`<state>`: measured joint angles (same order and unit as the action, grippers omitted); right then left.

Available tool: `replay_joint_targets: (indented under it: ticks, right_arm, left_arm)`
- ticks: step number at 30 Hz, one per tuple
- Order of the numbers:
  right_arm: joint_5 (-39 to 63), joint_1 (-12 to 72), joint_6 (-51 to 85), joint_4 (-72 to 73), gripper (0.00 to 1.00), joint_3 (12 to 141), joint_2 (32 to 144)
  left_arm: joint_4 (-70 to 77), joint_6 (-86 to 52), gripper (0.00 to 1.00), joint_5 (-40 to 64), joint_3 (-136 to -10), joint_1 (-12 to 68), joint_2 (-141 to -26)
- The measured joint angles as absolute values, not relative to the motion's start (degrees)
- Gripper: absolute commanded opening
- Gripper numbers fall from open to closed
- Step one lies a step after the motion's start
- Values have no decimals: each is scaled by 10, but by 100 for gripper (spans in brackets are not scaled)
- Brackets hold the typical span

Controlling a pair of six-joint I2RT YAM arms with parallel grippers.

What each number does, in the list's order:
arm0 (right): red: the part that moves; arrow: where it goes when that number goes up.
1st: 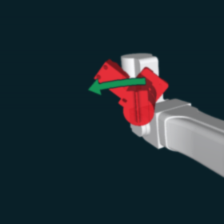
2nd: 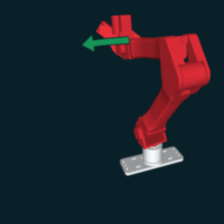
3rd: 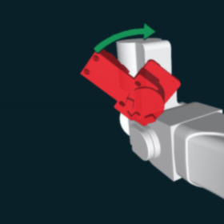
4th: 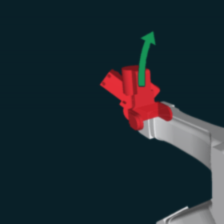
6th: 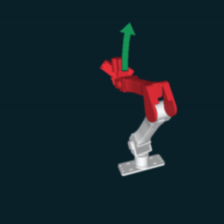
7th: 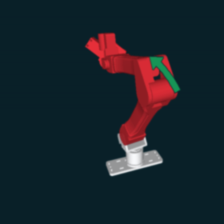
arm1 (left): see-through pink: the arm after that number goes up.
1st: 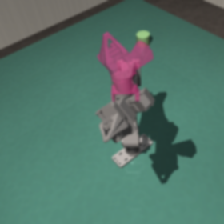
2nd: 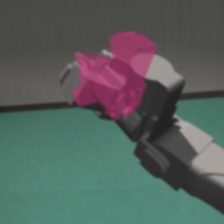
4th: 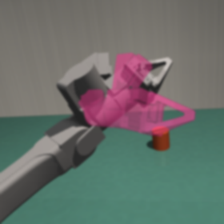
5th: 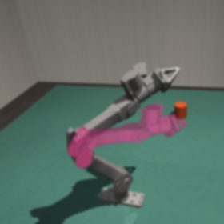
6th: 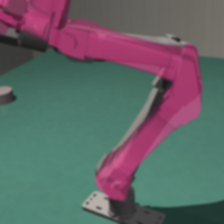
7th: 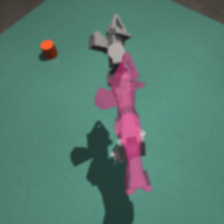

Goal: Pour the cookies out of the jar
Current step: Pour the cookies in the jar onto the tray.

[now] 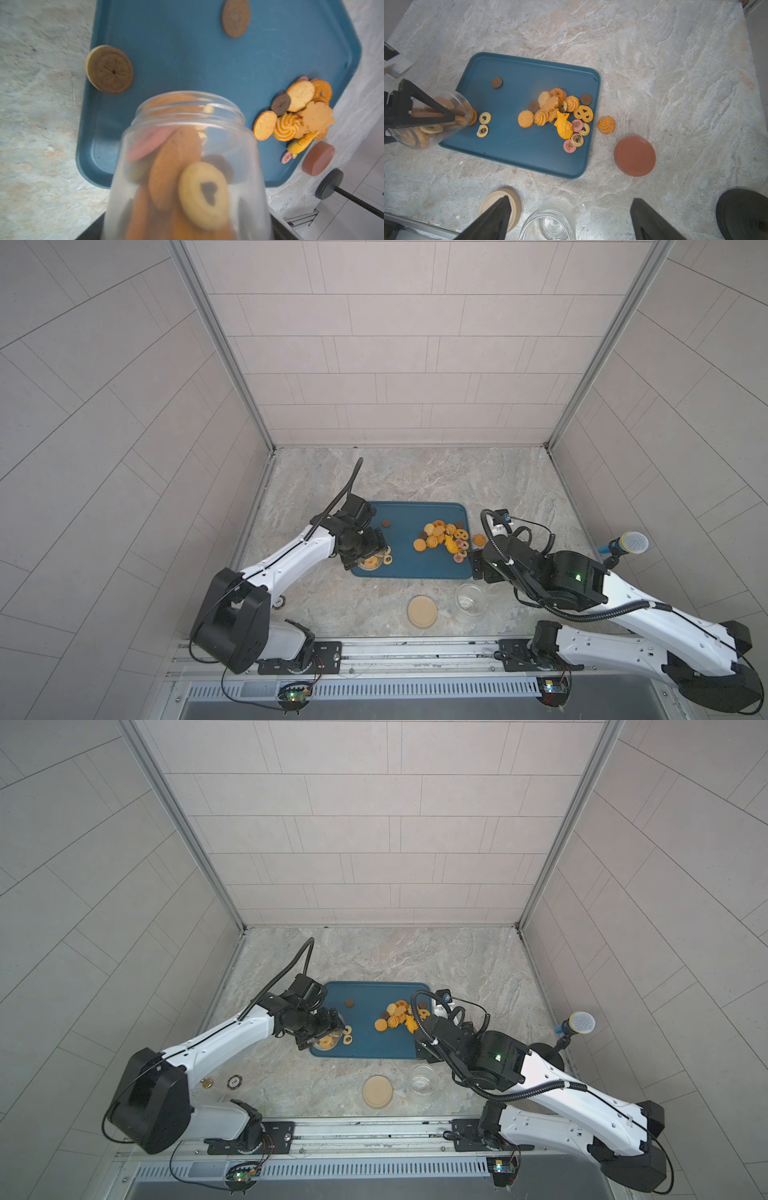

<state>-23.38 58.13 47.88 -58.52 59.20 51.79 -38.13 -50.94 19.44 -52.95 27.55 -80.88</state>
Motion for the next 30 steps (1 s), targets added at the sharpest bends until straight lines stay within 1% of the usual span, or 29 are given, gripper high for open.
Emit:
replay_joint_targets:
  ticks: [4,13,19,23,27,30]
  right_arm:
    - [-234,581,480,-585,94,592,517]
    - [-234,577,480,-587,94,600,520]
    - [-233,577,481,-588,93,604,524]
    - [-234,573,481,-591,93,604,519]
    - [-233,572,481,-591,93,604,520]
    - [-233,572,483,-590,93,604,518]
  left_arm:
    - [-395,-542,0,216,-531,275,-818]
    - [-389,-628,0,243,-530,273,-768]
    - [-348,-689,0,279,-508,251,-795]
    - [-326,-750,0,289,-471,252,-760]
    - [-303,-786,0,323,-469,238,-751]
    - [-300,-803,0,309,-475,239,-728]
